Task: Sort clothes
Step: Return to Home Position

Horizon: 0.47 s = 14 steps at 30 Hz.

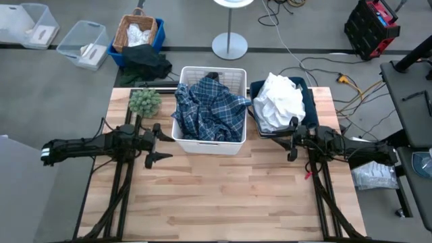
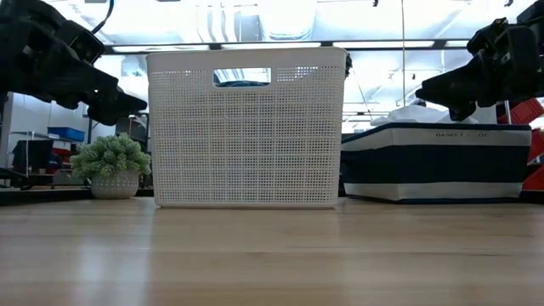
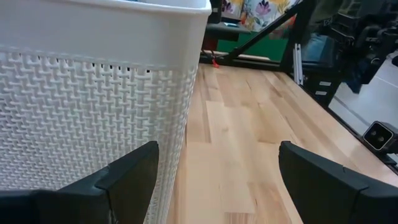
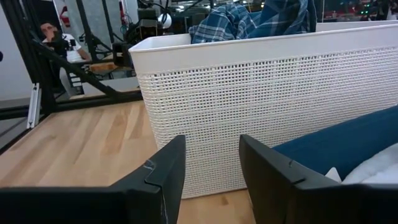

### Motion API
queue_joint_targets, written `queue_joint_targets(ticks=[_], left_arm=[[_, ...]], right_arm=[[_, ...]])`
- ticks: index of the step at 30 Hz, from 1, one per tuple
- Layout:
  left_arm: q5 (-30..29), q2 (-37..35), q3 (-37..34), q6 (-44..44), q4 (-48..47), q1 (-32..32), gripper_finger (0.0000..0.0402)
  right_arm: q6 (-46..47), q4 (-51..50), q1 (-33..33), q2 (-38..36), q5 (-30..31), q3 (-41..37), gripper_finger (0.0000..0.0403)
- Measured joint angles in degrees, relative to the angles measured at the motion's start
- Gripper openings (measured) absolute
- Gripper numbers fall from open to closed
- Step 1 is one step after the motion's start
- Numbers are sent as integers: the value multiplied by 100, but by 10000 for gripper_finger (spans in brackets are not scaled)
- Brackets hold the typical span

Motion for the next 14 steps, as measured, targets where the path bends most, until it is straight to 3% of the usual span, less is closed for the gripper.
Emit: queue_joint_targets(ticks=[14], left_arm=[[0,6,1,0,-1,0,306]], right_arm=[[-2,-4,0,0,2,0,131]])
